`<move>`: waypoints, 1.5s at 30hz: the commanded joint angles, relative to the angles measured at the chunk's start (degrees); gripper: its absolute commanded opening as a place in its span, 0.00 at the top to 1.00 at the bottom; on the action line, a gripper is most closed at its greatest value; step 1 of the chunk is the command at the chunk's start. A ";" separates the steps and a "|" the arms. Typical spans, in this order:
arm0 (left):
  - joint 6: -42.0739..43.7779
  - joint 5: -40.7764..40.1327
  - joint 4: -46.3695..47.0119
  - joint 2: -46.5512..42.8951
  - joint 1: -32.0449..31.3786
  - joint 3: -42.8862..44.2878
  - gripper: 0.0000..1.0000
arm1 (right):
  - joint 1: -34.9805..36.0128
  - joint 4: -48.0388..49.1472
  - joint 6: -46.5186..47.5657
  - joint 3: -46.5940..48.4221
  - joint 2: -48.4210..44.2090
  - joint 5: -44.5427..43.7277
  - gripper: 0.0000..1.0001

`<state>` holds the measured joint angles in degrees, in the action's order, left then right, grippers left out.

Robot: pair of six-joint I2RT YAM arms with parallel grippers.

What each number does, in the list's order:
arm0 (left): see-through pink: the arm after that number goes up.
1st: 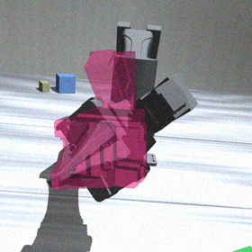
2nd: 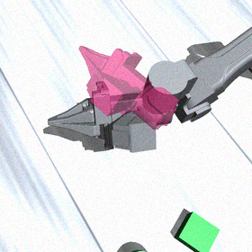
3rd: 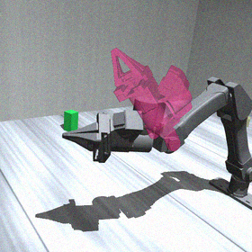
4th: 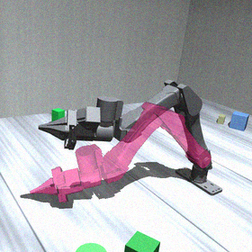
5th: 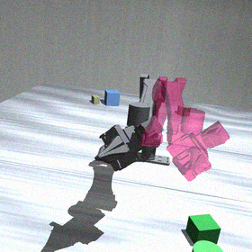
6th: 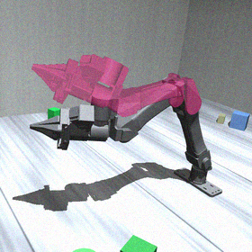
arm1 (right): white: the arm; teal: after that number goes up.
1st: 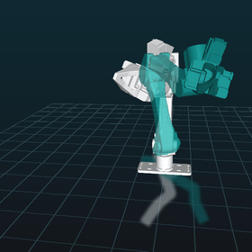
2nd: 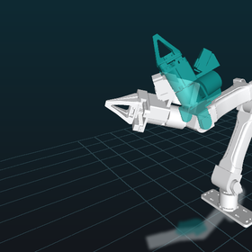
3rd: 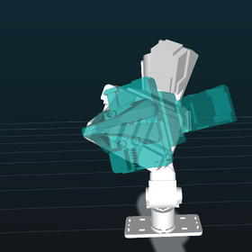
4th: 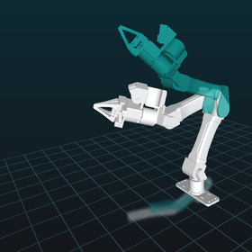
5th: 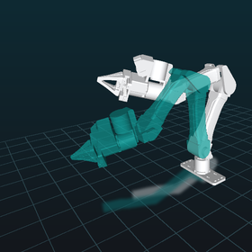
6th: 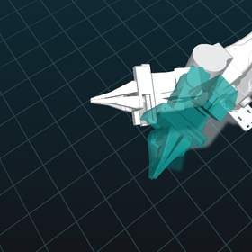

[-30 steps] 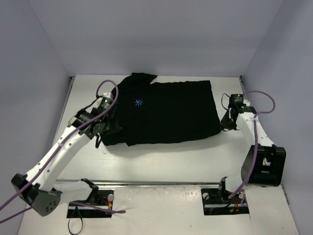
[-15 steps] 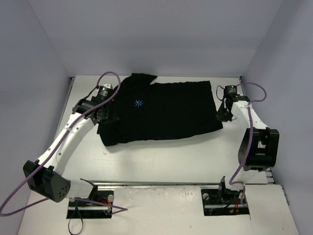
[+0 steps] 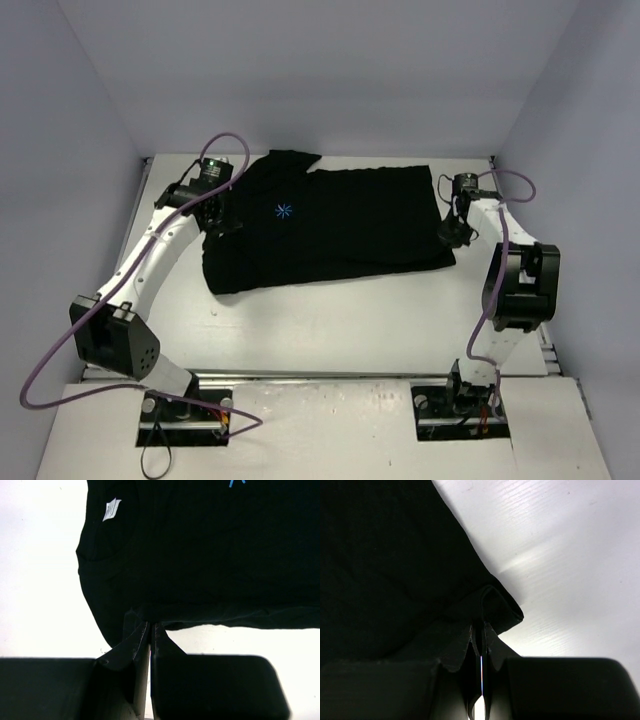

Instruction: Fold and stack the t-shirts

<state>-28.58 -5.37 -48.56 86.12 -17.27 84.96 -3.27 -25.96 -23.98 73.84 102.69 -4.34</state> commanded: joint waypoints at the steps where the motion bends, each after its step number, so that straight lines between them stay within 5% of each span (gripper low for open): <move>1: 3.27 0.87 4.46 0.71 1.01 4.29 1.00 | -0.36 -0.35 -0.04 2.65 0.27 -2.33 1.00; 37: 14.61 1.50 5.13 18.58 1.01 23.35 1.00 | -1.48 -0.33 -1.53 6.88 4.91 -1.01 1.00; 45: 15.62 1.11 5.14 21.88 1.08 25.36 0.96 | -1.48 -0.32 -2.84 10.92 7.43 0.64 0.89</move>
<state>-14.75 -2.92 -45.21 107.35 -16.69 107.78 -4.47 -25.95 -25.52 81.05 109.35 -4.22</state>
